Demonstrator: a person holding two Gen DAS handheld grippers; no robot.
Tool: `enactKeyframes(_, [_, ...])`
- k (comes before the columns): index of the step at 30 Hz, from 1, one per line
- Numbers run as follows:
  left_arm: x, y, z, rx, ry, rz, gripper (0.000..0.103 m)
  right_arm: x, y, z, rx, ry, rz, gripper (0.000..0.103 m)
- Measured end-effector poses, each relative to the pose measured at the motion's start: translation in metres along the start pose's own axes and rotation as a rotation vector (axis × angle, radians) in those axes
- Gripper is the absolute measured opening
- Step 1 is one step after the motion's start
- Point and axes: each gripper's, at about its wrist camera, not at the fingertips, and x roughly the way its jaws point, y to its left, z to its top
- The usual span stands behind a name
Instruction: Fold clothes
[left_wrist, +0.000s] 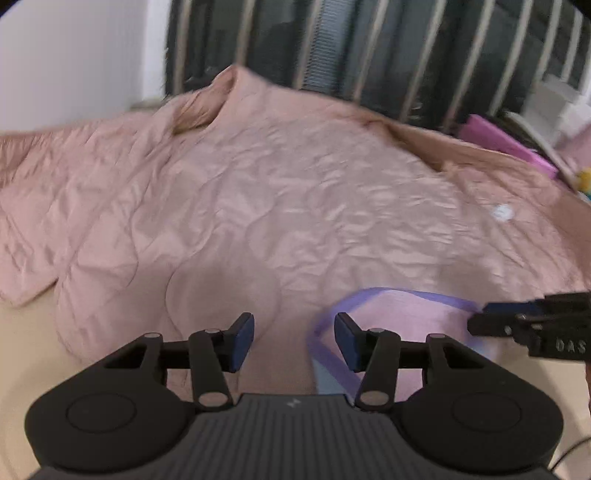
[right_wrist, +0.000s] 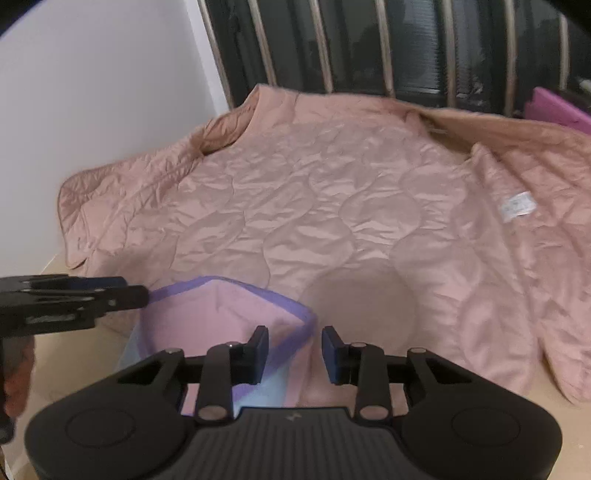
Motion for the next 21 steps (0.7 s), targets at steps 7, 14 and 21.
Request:
enactKeyframes(7, [-0.003,0.011,-0.009,-0.015,-0.007,-0.069,0.002,0.015,-0.014,-0.005,0.056,-0.008,0.020,0.005])
enactKeyframes(14, [-0.078,-0.004,-0.039,0.030,-0.137,-0.148,0.002,-0.050,0.005,-0.026,-0.021,-0.171,0.108,0.004])
enactKeyframes(21, [-0.153,-0.019,-0.144,0.130,-0.115,-0.168,0.008,-0.132,0.027,-0.127,-0.192,-0.146,0.213,0.006])
